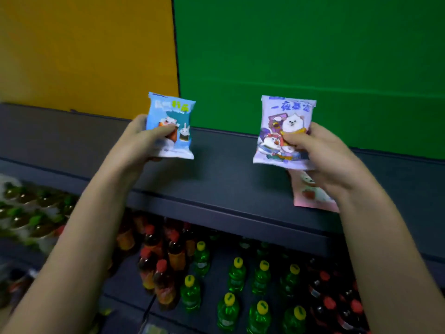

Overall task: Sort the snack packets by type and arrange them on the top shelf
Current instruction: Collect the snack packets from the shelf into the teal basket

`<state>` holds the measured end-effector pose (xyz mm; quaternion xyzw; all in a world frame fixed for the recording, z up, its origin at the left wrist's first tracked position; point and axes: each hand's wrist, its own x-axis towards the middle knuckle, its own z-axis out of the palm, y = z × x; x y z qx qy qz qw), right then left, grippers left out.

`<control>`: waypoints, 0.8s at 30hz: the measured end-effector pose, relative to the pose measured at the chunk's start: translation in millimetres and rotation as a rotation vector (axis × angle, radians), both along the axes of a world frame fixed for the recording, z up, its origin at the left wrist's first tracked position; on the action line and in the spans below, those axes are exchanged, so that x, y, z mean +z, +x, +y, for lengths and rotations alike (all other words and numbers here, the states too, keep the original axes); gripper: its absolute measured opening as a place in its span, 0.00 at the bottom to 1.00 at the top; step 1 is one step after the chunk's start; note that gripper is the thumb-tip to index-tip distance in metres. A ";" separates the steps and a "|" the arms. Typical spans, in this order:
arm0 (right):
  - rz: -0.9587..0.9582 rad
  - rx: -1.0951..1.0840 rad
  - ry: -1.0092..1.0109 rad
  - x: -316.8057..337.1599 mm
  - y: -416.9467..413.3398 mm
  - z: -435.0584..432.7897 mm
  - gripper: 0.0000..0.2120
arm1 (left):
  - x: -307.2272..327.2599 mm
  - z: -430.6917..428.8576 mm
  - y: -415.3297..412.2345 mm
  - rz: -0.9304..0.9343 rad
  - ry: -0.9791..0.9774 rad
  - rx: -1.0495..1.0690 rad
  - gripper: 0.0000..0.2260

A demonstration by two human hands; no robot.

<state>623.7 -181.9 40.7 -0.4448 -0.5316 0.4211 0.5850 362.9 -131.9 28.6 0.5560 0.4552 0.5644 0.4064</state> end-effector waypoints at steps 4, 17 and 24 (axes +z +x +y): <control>0.044 0.214 -0.040 -37.4 -58.3 -24.1 0.14 | -34.8 -85.2 -56.4 -0.126 -0.052 0.207 0.03; -0.022 0.823 -0.375 -141.2 -340.7 -73.3 0.13 | -141.6 -287.5 -261.4 -0.218 -0.247 0.903 0.07; -0.070 0.924 -0.489 -191.6 -511.7 -112.5 0.09 | -180.4 -378.6 -389.9 -0.297 -0.338 1.182 0.08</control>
